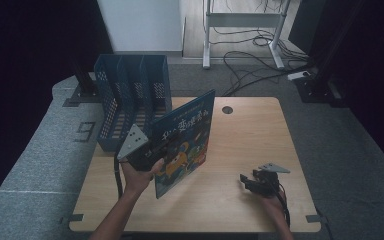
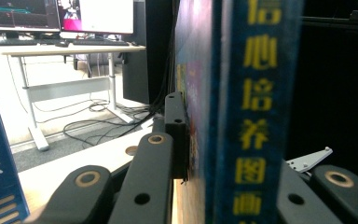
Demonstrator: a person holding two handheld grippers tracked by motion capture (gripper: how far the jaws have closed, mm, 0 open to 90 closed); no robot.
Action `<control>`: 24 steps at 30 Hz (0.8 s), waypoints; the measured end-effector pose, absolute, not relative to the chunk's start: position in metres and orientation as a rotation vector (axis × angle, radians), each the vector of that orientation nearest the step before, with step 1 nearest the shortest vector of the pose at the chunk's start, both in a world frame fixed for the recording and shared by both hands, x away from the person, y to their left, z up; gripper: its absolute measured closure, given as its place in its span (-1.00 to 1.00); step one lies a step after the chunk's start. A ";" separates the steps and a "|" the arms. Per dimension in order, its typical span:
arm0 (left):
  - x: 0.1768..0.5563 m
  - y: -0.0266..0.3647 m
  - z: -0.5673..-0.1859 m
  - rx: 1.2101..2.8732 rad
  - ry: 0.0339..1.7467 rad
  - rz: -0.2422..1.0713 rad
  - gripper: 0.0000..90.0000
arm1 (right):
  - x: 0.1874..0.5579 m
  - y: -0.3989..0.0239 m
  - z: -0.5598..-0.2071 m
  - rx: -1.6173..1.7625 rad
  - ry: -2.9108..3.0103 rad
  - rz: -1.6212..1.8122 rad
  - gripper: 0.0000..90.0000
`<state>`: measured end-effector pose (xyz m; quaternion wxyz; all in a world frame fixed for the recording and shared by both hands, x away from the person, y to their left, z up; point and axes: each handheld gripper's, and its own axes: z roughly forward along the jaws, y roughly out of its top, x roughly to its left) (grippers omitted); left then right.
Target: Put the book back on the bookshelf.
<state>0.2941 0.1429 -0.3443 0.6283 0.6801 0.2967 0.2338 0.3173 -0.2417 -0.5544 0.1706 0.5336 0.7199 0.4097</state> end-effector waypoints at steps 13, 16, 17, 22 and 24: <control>0.296 0.146 -0.343 1.558 0.690 0.538 0.82 | 0.317 -0.242 -0.554 1.521 2.043 1.168 -0.19; 0.297 0.147 -0.342 1.556 0.691 0.544 0.82 | 0.317 -0.242 -0.554 1.521 2.043 1.168 -0.19; 0.297 0.147 -0.342 1.554 0.693 0.543 0.82 | 0.317 -0.243 -0.554 1.521 2.043 1.168 -0.19; 0.298 0.151 -0.339 1.548 0.698 0.551 0.82 | 0.318 -0.243 -0.554 1.525 2.040 1.171 -0.19; 0.298 0.153 -0.338 1.543 0.702 0.556 0.82 | 0.318 -0.243 -0.554 1.526 2.041 1.171 -0.19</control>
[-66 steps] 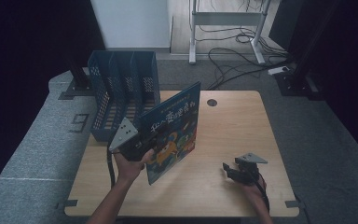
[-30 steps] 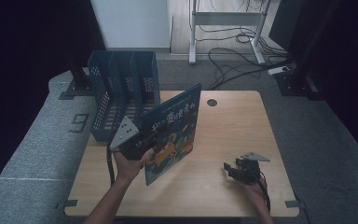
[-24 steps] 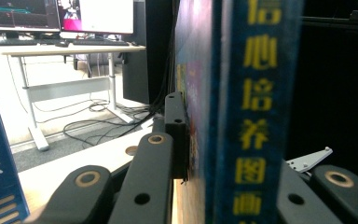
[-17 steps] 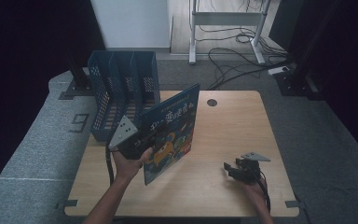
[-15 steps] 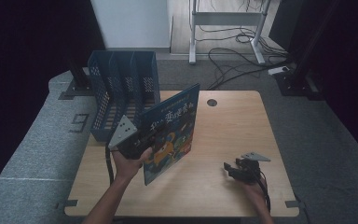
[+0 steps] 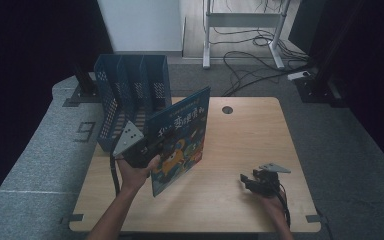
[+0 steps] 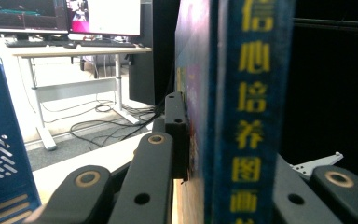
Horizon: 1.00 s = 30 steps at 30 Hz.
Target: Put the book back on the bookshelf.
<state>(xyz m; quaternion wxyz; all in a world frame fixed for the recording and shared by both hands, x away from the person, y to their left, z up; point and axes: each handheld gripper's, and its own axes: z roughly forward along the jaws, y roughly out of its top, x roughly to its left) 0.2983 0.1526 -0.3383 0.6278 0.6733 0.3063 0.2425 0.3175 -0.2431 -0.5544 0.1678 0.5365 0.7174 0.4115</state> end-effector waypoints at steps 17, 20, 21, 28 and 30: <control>0.301 0.167 -0.333 1.527 0.735 0.584 0.82 | 0.318 -0.244 -0.555 1.534 2.035 1.179 -0.19; 0.301 0.169 -0.332 1.523 0.739 0.586 0.82 | 0.318 -0.244 -0.555 1.535 2.035 1.179 -0.19; 0.301 0.170 -0.331 1.520 0.745 0.584 0.82 | 0.318 -0.244 -0.554 1.537 2.035 1.180 -0.19; 0.301 0.177 -0.328 1.518 0.749 0.605 0.82 | 0.318 -0.244 -0.554 1.538 2.033 1.181 -0.19; 0.301 0.179 -0.327 1.517 0.751 0.607 0.82 | 0.318 -0.244 -0.555 1.538 2.032 1.181 -0.19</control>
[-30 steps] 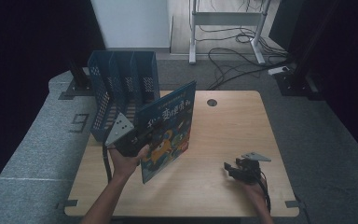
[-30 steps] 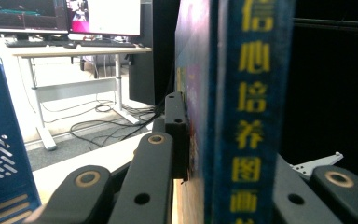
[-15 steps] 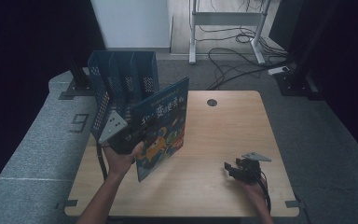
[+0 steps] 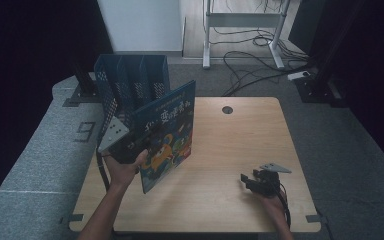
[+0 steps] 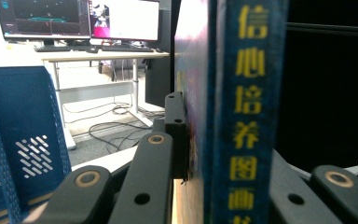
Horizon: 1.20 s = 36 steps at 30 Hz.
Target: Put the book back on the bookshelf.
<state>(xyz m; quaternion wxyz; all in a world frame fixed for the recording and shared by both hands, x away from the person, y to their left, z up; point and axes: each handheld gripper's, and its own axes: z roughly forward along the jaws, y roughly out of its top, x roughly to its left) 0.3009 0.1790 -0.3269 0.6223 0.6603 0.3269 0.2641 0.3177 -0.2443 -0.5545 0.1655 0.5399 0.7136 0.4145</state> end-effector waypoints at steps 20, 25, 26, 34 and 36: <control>0.303 0.200 -0.317 1.483 0.763 0.643 0.83 | 0.318 -0.245 -0.555 1.544 2.028 1.186 -0.18; 0.303 0.211 -0.310 1.455 0.777 0.660 0.83 | 0.318 -0.245 -0.555 1.548 2.028 1.188 -0.18; 0.303 0.211 -0.310 1.455 0.777 0.660 0.83 | 0.318 -0.245 -0.555 1.548 2.028 1.188 -0.18; 0.300 0.223 -0.299 1.428 0.775 0.692 0.83 | 0.318 -0.246 -0.555 1.553 2.023 1.191 -0.18; 0.300 0.224 -0.299 1.427 0.774 0.696 0.83 | 0.318 -0.246 -0.555 1.553 2.023 1.192 -0.18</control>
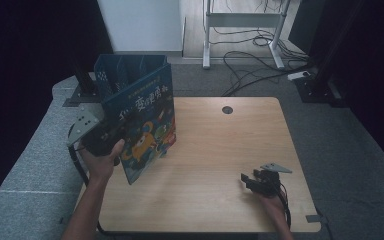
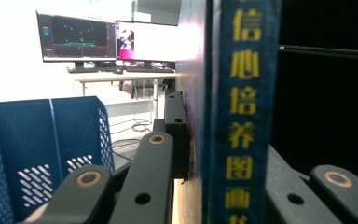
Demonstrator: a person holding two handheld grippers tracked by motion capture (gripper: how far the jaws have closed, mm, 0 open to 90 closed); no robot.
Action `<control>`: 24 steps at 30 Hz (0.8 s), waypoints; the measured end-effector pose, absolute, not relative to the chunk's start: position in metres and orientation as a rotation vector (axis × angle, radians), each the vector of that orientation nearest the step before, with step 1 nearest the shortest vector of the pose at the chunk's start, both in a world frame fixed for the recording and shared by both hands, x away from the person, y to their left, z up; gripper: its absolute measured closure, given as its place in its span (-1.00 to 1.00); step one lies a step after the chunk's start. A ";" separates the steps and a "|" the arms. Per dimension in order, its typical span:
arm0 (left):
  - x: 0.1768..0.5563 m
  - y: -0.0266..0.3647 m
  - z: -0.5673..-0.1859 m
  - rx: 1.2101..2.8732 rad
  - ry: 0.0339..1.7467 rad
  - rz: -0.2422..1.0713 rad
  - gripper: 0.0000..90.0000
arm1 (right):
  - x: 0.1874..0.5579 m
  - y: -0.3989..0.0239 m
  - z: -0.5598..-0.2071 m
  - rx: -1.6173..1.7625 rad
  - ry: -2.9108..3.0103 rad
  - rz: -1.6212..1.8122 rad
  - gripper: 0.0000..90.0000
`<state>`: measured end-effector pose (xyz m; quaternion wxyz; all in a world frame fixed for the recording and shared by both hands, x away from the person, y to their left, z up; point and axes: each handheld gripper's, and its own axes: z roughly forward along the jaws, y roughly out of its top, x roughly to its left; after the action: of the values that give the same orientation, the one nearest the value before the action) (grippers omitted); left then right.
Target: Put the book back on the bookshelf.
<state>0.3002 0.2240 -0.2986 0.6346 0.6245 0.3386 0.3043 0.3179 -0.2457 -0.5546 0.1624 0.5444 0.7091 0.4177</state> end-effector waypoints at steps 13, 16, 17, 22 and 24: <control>0.302 0.250 -0.285 1.393 0.808 0.753 0.83 | 0.318 -0.246 -0.555 1.555 2.018 1.202 -0.17; 0.302 0.254 -0.283 1.382 0.813 0.775 0.83 | 0.318 -0.247 -0.555 1.558 2.017 1.202 -0.17; 0.302 0.254 -0.283 1.382 0.813 0.775 0.83 | 0.318 -0.247 -0.555 1.558 2.017 1.203 -0.17; 0.304 0.257 -0.282 1.371 0.828 0.789 0.82 | 0.318 -0.247 -0.555 1.561 2.015 1.206 -0.17; 0.306 0.258 -0.282 1.368 0.832 0.794 0.83 | 0.318 -0.247 -0.555 1.561 2.015 1.207 -0.17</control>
<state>0.3058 0.2576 -0.2819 0.6268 0.5964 0.3629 0.3461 0.3183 -0.2473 -0.5551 0.1601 0.5465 0.7052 0.4225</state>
